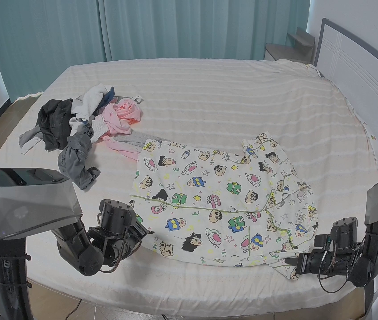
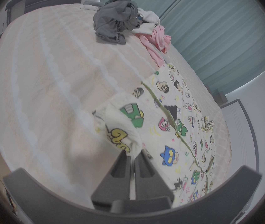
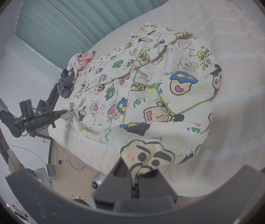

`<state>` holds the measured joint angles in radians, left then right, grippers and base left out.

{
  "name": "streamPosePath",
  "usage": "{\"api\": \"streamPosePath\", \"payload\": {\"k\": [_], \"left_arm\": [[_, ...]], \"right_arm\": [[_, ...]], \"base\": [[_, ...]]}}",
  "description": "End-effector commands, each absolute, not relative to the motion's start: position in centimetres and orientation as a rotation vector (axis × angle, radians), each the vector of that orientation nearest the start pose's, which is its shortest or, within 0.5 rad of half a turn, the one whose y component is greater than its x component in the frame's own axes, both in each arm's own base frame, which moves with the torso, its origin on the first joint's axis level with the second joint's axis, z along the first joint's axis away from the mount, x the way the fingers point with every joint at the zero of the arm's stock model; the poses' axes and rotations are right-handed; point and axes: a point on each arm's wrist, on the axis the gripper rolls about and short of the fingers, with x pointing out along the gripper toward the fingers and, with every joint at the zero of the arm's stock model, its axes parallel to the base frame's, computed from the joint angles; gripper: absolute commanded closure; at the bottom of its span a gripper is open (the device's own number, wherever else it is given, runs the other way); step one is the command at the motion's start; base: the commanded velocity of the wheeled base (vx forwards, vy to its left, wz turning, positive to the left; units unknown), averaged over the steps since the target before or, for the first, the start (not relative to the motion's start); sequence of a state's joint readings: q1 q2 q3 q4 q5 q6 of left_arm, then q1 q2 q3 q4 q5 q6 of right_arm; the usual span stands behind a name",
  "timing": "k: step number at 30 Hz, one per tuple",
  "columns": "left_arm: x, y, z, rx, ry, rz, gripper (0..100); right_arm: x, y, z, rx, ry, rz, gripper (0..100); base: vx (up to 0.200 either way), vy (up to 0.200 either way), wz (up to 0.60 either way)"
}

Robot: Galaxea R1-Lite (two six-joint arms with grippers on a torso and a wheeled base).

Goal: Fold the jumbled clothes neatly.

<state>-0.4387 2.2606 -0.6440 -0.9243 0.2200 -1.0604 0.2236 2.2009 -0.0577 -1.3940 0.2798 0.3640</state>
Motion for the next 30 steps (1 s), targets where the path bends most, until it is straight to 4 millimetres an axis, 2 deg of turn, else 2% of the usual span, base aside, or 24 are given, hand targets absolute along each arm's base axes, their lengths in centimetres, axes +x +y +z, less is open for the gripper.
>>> {"api": "streamPosePath", "payload": {"k": [1,9,13,17,24,30], "left_arm": [[29.8,-14.6,-0.4,-0.797,0.694,0.122,100],[30.2,-14.6,0.5,-0.808,0.665,0.108,100],[31.1,-14.0,1.2,-0.83,0.626,0.114,100],[31.7,-14.0,1.4,-0.828,0.61,0.107,100],[33.2,-14.2,2.3,-0.832,0.566,0.085,100],[34.3,-14.6,1.9,-0.837,0.552,0.081,100]], "right_arm": [[21.0,5.3,-0.7,0.364,0.812,0.339,100],[21.3,5.3,-0.4,0.363,0.791,0.34,100],[22.5,5.3,-0.2,0.368,0.746,0.337,100],[23.3,5.1,-0.1,0.371,0.723,0.331,100],[25.7,4.8,0.0,0.377,0.663,0.314,100],[27.5,4.9,-0.1,0.371,0.646,0.295,100]], "base": [[0.0,0.0,0.0],[0.0,0.0,0.0],[0.0,0.0,0.0],[0.0,0.0,0.0],[0.0,0.0,0.0],[0.0,0.0,0.0]]}}
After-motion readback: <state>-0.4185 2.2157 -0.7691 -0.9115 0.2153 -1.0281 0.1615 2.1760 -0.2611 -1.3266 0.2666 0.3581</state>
